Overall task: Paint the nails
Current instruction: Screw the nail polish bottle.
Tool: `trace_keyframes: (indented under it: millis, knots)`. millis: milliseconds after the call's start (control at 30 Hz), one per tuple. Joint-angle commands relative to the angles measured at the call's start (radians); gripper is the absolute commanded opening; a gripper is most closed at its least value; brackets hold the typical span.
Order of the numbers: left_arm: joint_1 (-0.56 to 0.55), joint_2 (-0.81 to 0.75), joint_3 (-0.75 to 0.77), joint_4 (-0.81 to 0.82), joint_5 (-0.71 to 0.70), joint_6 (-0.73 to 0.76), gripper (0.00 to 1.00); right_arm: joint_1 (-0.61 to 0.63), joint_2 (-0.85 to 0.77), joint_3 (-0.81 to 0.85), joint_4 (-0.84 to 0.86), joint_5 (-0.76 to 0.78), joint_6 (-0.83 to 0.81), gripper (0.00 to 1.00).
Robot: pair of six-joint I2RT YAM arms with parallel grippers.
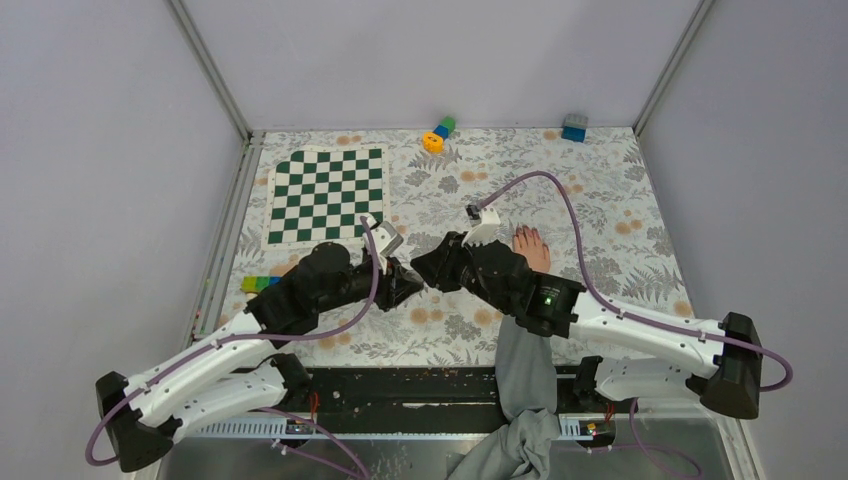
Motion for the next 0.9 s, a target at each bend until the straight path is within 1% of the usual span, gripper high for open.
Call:
trace_keyframes:
  millis: [0, 100, 200, 233, 300, 367, 433, 567, 667, 767, 800, 867]
  knots:
    - [0.011, 0.009, 0.066, 0.118, -0.172, 0.013, 0.00, 0.050, 0.034, 0.039, -0.089, 0.015, 0.084, 0.00]
    - [0.010, 0.015, 0.071, 0.113, -0.171, 0.013, 0.00, 0.054, 0.035, 0.031, -0.080, 0.028, 0.089, 0.00]
    - [0.008, 0.017, 0.072, 0.117, -0.150, 0.015, 0.00, 0.053, 0.014, 0.010, -0.018, 0.026, 0.085, 0.01]
    - [0.009, 0.016, 0.073, 0.119, -0.136, 0.019, 0.00, 0.054, -0.001, 0.001, 0.001, 0.023, 0.076, 0.10]
    - [0.006, 0.014, 0.074, 0.125, -0.108, 0.027, 0.00, 0.054, -0.040, -0.022, 0.040, 0.024, 0.041, 0.33]
    - [0.000, 0.014, 0.075, 0.131, -0.076, 0.038, 0.00, 0.053, -0.085, -0.030, 0.041, 0.038, -0.004, 0.57]
    - [-0.006, 0.009, 0.072, 0.147, -0.022, 0.048, 0.00, 0.051, -0.124, -0.017, 0.004, 0.065, -0.054, 0.67]
    - [-0.035, -0.002, 0.069, 0.159, 0.013, 0.082, 0.00, 0.027, -0.200, 0.028, -0.121, 0.126, -0.128, 0.74]
    - [-0.049, -0.016, 0.066, 0.176, 0.053, 0.095, 0.00, 0.015, -0.284, 0.007, -0.140, 0.156, -0.178, 0.78]
    - [-0.050, -0.027, 0.070, 0.198, 0.158, 0.093, 0.00, 0.014, -0.366, -0.056, -0.090, 0.128, -0.264, 0.78]
    - [-0.049, -0.029, 0.073, 0.207, 0.203, 0.093, 0.00, 0.015, -0.394, -0.081, -0.038, 0.097, -0.298, 0.78]
    - [-0.050, -0.034, 0.076, 0.229, 0.317, 0.086, 0.00, 0.014, -0.453, -0.138, 0.053, -0.023, -0.379, 0.76]
